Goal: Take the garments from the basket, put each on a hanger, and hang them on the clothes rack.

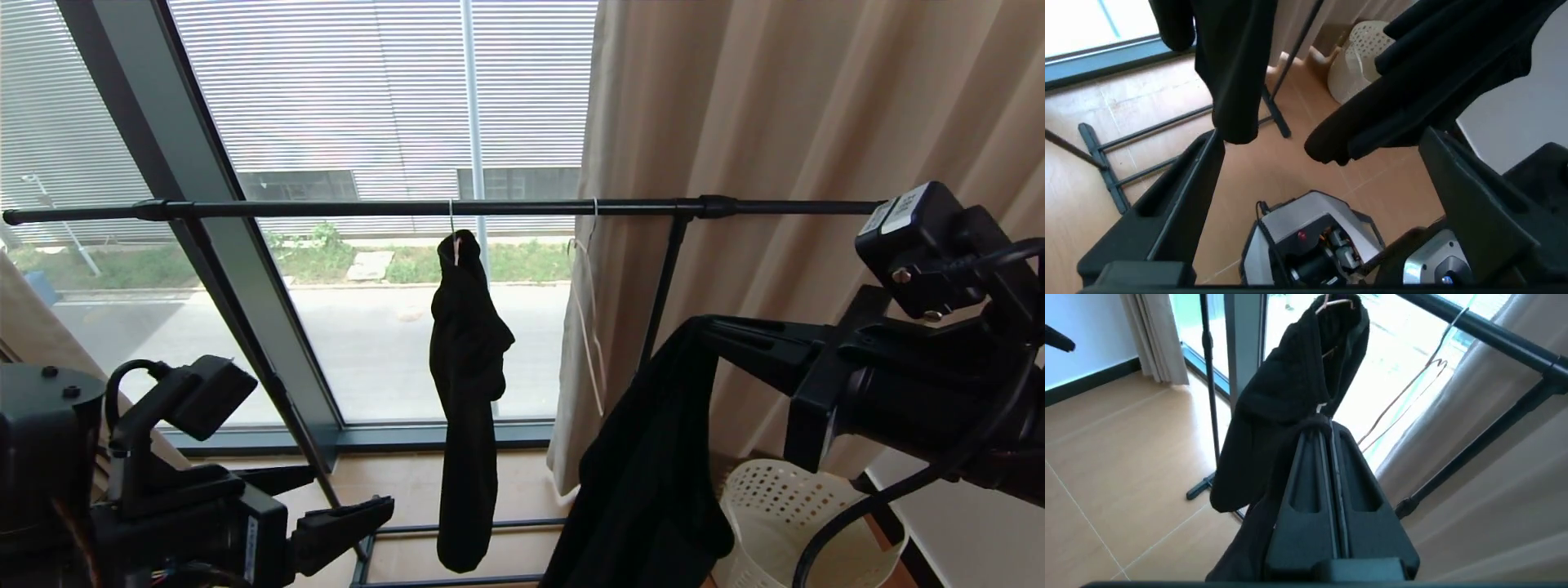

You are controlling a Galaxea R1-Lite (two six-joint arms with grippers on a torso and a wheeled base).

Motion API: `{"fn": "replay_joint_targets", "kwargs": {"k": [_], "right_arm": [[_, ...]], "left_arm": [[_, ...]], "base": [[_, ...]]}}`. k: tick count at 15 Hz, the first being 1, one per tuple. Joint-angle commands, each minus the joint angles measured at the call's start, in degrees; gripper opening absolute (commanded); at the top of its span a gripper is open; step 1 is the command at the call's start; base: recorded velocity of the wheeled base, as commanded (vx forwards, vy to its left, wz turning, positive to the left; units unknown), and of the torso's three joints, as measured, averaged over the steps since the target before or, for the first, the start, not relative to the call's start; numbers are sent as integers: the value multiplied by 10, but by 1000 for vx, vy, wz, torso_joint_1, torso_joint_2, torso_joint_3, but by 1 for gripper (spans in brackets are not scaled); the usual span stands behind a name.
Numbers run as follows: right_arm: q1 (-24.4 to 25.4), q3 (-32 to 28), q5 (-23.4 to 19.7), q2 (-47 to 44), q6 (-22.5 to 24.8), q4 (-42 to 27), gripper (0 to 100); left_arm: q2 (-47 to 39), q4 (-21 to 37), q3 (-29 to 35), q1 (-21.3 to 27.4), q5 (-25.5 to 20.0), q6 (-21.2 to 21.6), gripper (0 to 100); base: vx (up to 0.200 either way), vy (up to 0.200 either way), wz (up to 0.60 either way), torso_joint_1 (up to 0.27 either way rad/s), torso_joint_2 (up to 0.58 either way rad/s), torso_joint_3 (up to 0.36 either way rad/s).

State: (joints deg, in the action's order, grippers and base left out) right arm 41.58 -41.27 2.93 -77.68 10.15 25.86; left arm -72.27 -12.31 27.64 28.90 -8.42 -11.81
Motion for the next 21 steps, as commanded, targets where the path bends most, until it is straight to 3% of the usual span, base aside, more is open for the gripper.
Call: {"fn": "replay_joint_targets", "kwargs": {"k": [1, 3, 4, 6, 8, 12, 19, 21], "right_arm": [[3, -8, 30, -51, -10, -2, 0], [24, -17, 94, -78, -35, 5, 0], [44, -36, 165, -113, -69, 21, 0], [65, -59, 266, -148, -75, 49, 0], [75, -68, 338, -172, -73, 103, 0], [75, -86, 372, -193, -73, 128, 0], [75, -85, 373, -183, -73, 128, 0], [97, -84, 374, -180, -73, 128, 0]], "left_arm": [[-157, -32, 82, 78, 54, -73, 100], [-191, -47, 106, 102, 83, -102, 100], [-211, -49, 124, 108, 104, -102, 100], [-220, -54, 136, 135, 103, -121, 100], [-260, -73, 160, 169, 120, -140, 100], [-345, -135, 189, 195, 208, -140, 100], [-379, -158, 222, 216, 224, -143, 100], [-394, -177, 230, 215, 225, -141, 100]], "base": [[0, 0, 0, 0, 0, 0], [0, 0, 0, 0, 0, 0], [0, 0, 0, 0, 0, 0], [0, 0, 0, 0, 0, 0], [0, 0, 0, 0, 0, 0], [0, 0, 0, 0, 0, 0], [0, 0, 0, 0, 0, 0], [0, 0, 0, 0, 0, 0]]}}
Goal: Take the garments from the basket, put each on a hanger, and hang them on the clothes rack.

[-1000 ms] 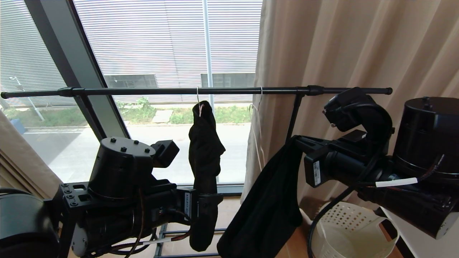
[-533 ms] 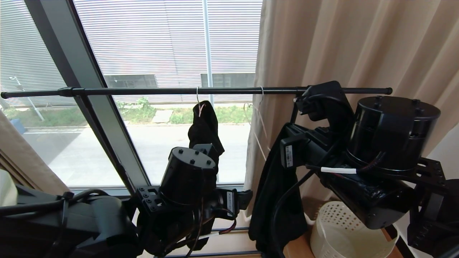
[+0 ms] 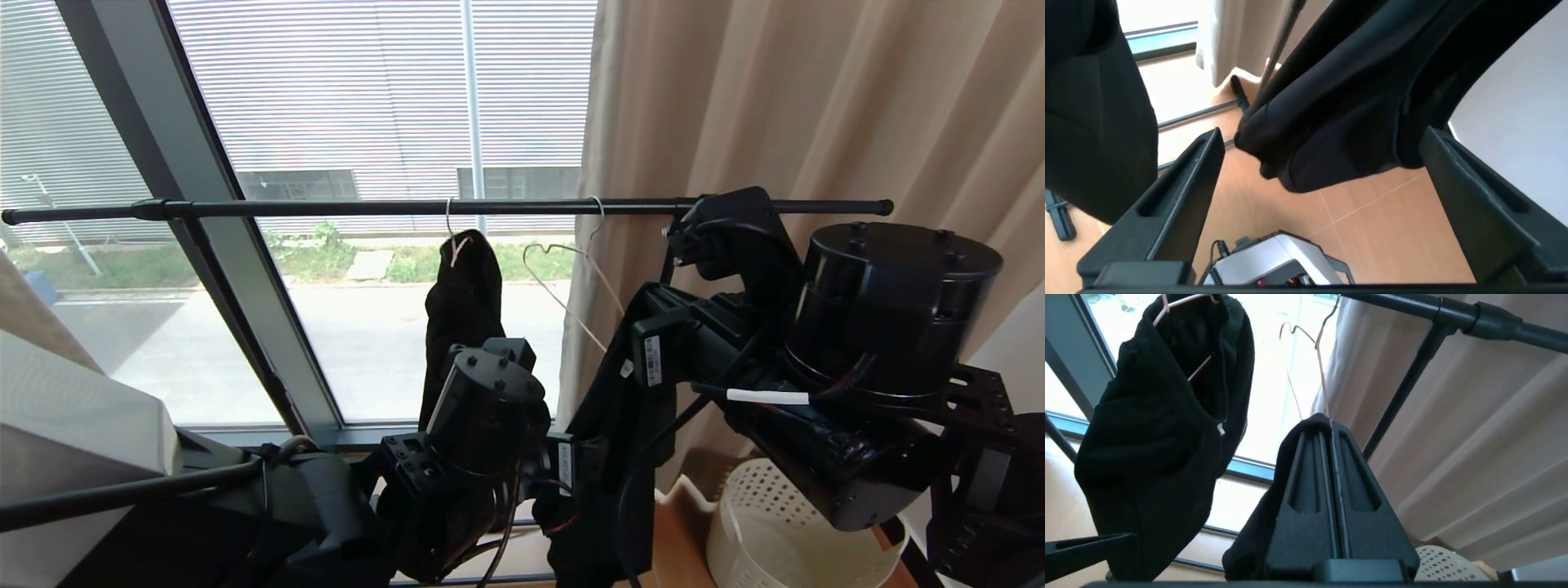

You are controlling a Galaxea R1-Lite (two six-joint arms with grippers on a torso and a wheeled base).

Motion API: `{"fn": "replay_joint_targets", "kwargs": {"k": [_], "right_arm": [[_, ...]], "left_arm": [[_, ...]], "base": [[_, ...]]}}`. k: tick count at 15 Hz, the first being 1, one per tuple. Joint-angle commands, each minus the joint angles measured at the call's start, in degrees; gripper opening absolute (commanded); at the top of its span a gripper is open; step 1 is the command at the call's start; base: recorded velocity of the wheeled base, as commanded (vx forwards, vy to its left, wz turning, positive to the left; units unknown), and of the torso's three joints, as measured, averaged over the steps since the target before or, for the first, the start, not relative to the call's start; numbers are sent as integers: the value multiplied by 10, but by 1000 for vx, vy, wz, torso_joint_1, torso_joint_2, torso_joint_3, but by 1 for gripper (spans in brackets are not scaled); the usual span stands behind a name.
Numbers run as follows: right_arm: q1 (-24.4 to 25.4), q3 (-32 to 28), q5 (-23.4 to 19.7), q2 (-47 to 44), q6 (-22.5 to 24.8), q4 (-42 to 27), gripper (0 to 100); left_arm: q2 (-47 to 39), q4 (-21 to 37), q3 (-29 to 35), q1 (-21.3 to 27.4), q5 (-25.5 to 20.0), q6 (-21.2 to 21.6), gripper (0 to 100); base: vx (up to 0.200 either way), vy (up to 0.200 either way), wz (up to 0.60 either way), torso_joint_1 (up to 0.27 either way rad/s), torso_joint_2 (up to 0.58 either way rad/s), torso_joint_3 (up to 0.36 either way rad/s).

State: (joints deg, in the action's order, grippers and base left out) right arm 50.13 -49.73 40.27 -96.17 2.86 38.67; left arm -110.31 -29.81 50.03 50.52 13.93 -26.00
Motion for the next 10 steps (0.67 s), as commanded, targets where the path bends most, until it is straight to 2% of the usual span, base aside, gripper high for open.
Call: {"fn": "replay_joint_targets", "kwargs": {"k": [1, 3, 10], "right_arm": [[18, 1, 3, 5, -1, 0, 0], [26, 2, 15, 8, 0, 1, 0], [38, 2, 16, 14, 0, 0, 0]], "left_arm": [[-18, -3, 11, -2, 2, 1, 100], [-25, -3, 23, -4, 7, 1, 100], [-50, -3, 28, -30, 27, 7, 100]], "base": [[0, 0, 0, 0, 0, 0], [0, 0, 0, 0, 0, 0], [0, 0, 0, 0, 0, 0]]}}
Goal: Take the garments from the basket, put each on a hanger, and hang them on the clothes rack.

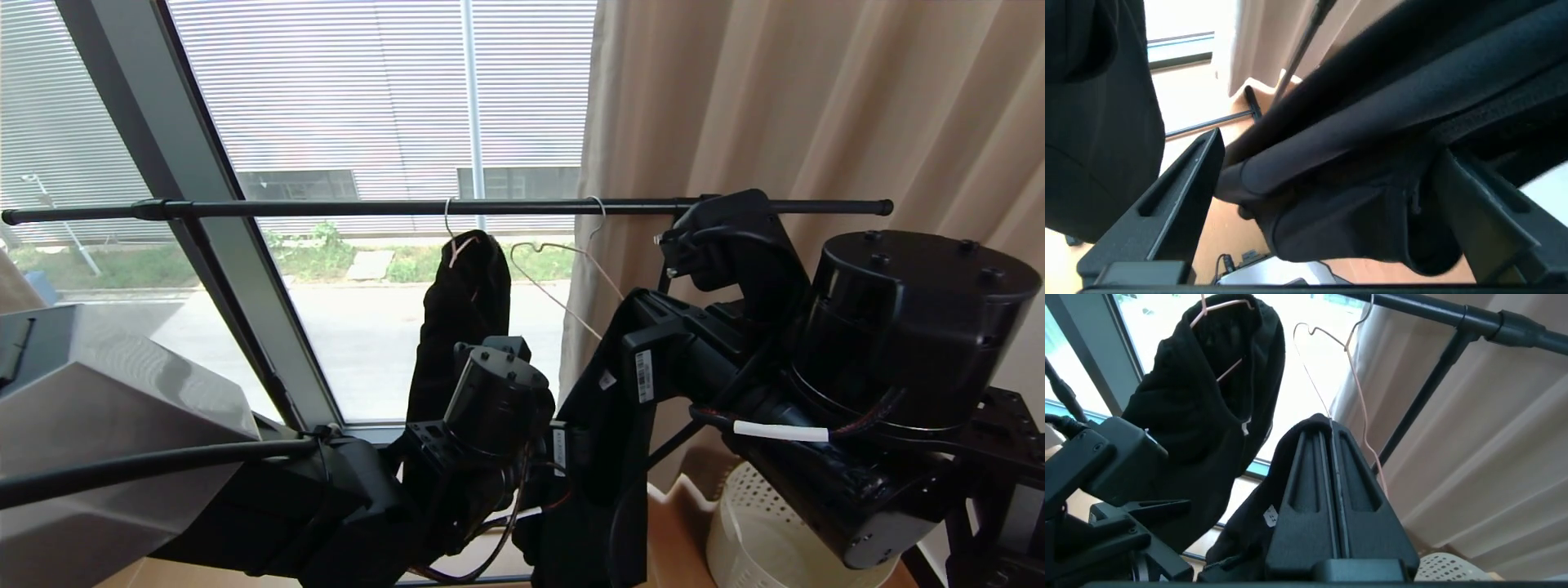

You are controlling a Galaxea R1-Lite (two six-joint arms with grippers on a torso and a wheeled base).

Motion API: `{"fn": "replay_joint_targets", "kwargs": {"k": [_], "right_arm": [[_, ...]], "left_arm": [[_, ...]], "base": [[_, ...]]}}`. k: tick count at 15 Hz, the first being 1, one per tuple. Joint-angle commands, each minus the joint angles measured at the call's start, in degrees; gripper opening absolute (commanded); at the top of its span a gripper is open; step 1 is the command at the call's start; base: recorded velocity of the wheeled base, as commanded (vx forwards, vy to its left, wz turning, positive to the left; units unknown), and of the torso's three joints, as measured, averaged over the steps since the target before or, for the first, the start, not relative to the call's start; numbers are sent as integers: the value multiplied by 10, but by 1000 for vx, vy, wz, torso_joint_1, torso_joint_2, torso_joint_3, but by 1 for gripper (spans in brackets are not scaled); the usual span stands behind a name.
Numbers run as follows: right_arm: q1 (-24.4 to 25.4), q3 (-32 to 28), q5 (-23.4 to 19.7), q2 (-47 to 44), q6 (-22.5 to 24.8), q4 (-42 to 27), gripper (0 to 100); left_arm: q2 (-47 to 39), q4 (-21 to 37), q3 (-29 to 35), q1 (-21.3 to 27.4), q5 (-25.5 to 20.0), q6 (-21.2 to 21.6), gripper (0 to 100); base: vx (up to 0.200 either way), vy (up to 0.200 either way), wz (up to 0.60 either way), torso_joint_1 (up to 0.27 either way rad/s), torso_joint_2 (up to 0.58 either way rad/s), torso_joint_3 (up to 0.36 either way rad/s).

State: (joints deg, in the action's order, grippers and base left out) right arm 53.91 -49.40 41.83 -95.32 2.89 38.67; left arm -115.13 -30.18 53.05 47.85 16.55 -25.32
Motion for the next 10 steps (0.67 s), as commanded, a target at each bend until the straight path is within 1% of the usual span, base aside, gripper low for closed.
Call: {"fn": "replay_joint_targets", "kwargs": {"k": [1, 4, 7, 10], "right_arm": [[1, -1, 0, 6, 1, 0, 0], [-2, -2, 0, 7, 1, 0, 0], [-4, -2, 0, 16, 3, -1, 0], [-6, 2, 0, 25, 3, -1, 0]], "left_arm": [[-2, 0, -2, -3, 1, 0, 100], [4, 0, -16, -2, 23, 11, 100], [14, -1, -39, -3, 30, 11, 100], [15, -1, -31, -12, 30, 11, 100]], "base": [[0, 0, 0, 0, 0, 0], [0, 0, 0, 0, 0, 0], [0, 0, 0, 0, 0, 0], [0, 0, 0, 0, 0, 0]]}}
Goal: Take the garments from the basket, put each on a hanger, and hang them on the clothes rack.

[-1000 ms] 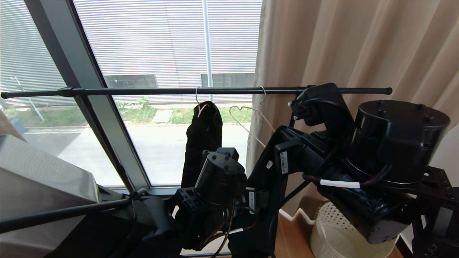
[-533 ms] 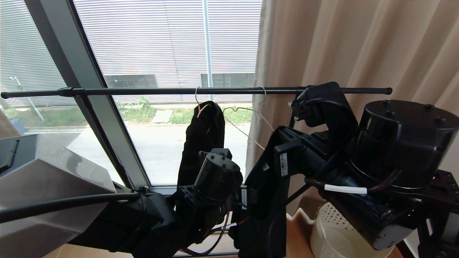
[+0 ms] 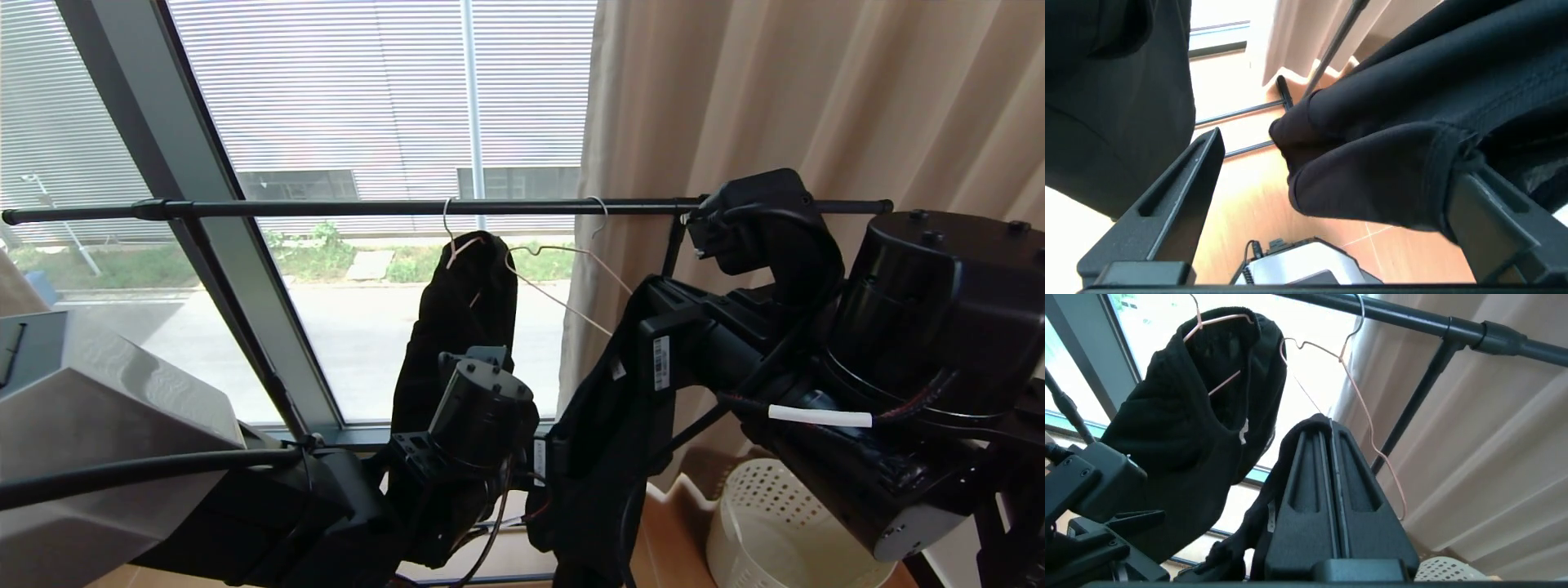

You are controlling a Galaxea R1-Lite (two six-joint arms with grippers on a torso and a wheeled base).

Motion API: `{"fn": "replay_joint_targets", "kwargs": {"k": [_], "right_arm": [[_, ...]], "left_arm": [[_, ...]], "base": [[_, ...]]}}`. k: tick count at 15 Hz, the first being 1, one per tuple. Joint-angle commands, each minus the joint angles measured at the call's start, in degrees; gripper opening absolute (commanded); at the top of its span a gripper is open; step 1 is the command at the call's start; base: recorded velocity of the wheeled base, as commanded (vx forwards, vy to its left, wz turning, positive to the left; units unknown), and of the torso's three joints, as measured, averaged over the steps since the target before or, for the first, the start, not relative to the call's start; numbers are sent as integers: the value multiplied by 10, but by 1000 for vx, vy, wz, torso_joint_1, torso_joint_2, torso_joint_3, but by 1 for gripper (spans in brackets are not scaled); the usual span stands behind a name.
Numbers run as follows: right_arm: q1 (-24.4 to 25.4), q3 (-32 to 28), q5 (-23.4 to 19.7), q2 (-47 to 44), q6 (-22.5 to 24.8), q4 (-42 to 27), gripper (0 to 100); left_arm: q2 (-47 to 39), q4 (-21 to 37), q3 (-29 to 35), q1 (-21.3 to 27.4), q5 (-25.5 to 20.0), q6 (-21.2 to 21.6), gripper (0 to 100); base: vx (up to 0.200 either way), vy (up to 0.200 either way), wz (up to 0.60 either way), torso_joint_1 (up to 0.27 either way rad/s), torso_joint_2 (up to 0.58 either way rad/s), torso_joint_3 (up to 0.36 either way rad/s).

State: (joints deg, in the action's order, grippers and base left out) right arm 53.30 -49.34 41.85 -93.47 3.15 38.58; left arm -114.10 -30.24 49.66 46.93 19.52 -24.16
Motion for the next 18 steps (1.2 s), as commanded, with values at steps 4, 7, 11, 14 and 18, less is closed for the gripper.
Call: {"fn": "replay_joint_targets", "kwargs": {"k": [4, 7, 11, 14, 18], "right_arm": [[0, 13, 0, 9, 0, 1, 0], [0, 14, 0, 8, -1, 1, 0], [0, 13, 0, 17, 0, 0, 0], [-3, 13, -1, 17, 0, 0, 0], [-34, 11, -3, 17, 0, 1, 0]], "left_arm": [[11, 0, 31, -7, 0, 13, 100], [11, 1, 54, -4, 0, 25, 100], [13, 1, 49, -6, 0, 24, 0], [13, 1, 48, -5, 1, 24, 0], [48, 1, 26, -16, 4, 24, 0]], "base": [[0, 0, 0, 0, 0, 0], [0, 0, 0, 0, 0, 0], [0, 0, 0, 0, 0, 0], [0, 0, 0, 0, 0, 0], [0, 0, 0, 0, 0, 0]]}}
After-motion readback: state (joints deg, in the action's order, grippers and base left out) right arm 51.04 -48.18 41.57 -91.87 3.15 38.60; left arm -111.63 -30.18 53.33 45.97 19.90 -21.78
